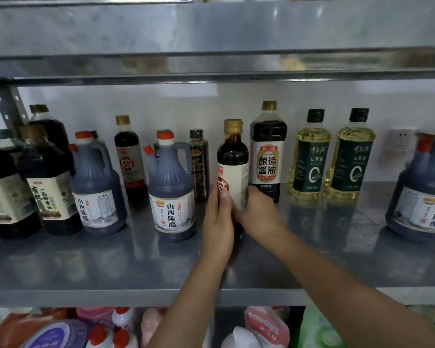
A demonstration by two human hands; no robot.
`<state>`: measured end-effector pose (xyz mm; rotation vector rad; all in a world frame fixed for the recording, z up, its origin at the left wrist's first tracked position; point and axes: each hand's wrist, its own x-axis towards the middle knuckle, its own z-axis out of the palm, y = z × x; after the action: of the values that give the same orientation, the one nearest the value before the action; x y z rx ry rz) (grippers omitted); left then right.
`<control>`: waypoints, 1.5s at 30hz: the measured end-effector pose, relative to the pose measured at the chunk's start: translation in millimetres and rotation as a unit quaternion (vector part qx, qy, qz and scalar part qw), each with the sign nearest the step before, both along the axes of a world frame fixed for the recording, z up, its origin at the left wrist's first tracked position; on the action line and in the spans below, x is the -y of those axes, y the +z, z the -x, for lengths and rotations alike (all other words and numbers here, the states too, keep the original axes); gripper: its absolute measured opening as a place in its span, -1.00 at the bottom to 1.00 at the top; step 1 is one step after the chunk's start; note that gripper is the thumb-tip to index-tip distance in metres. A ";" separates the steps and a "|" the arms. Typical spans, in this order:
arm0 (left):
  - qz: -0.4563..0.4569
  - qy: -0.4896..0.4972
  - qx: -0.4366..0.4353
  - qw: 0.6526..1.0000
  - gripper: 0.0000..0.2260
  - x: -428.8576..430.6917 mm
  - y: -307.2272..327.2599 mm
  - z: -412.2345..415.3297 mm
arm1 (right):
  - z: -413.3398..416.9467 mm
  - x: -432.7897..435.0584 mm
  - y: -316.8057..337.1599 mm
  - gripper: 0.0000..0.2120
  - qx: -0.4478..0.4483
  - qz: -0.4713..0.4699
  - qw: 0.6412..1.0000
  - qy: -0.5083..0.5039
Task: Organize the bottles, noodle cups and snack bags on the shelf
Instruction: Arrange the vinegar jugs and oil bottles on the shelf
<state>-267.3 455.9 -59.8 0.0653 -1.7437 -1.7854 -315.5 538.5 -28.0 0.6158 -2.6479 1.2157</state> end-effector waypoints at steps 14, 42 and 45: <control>-0.024 0.026 0.024 0.999 -0.50 -3.1 -0.2 0.8 | 103.2 68.8 4.4 -0.54 0.024 -0.006 0.997 -0.069; -0.032 -0.016 0.010 0.999 -0.47 -6.3 3.8 -3.6 | 124.2 2.8 7.9 -0.15 0.007 0.132 0.975 -0.177; -0.018 -0.020 0.009 1.000 -0.58 -6.6 4.6 -4.2 | 116.0 0.3 9.6 -0.19 -0.005 0.124 0.975 -0.184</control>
<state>-263.0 462.5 -55.3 0.0612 -1.7362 -1.8504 -431.5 538.2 -18.4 0.0852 -2.3998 1.3826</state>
